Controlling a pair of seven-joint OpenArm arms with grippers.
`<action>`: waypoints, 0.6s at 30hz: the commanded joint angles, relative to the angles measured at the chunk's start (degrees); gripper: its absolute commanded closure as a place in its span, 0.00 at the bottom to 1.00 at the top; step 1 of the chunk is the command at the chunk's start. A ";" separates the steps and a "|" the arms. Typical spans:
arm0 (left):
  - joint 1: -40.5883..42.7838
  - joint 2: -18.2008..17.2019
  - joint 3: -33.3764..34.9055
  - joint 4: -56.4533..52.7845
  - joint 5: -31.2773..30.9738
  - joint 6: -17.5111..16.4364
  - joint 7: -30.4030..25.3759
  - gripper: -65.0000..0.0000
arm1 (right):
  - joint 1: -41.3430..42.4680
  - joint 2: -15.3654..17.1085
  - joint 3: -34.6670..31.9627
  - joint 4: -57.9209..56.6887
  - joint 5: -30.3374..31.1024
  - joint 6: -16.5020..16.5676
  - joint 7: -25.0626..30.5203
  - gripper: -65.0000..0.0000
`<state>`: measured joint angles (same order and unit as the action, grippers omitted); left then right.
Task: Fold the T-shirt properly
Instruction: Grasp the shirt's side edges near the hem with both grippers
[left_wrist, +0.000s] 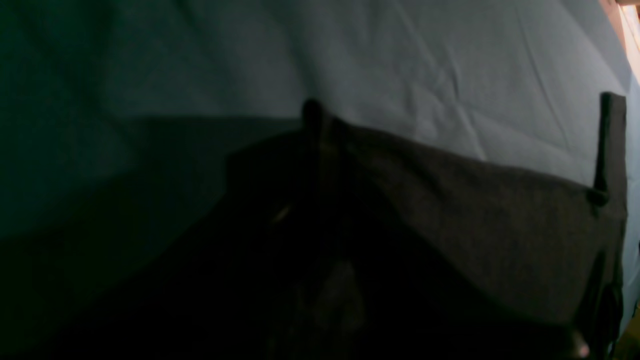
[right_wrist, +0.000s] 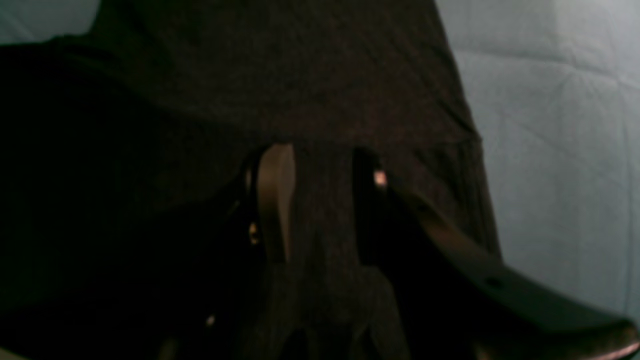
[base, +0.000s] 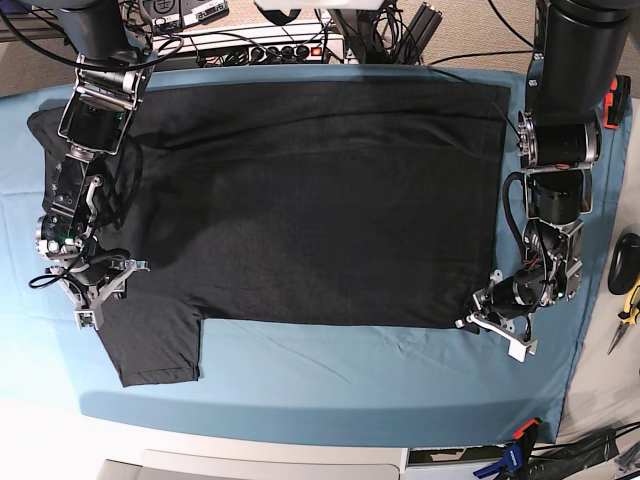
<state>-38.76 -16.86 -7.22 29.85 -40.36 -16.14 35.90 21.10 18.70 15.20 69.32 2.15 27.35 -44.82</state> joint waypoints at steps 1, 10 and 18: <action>-1.73 -0.46 -0.02 0.59 -0.39 -0.44 -0.44 1.00 | 1.60 0.90 0.17 1.05 0.35 -1.20 2.05 0.69; -1.73 -0.44 -0.02 0.59 -0.44 -0.46 -0.35 1.00 | 8.79 1.90 11.17 -5.79 -4.26 -10.47 6.40 0.44; -1.73 -0.33 -0.02 0.59 -3.52 -4.92 0.28 1.00 | 19.74 8.85 19.87 -28.26 2.95 -10.16 12.70 0.44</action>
<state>-38.54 -16.67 -7.18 29.58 -42.74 -20.21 37.06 38.83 26.59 35.14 39.99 4.56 16.67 -33.58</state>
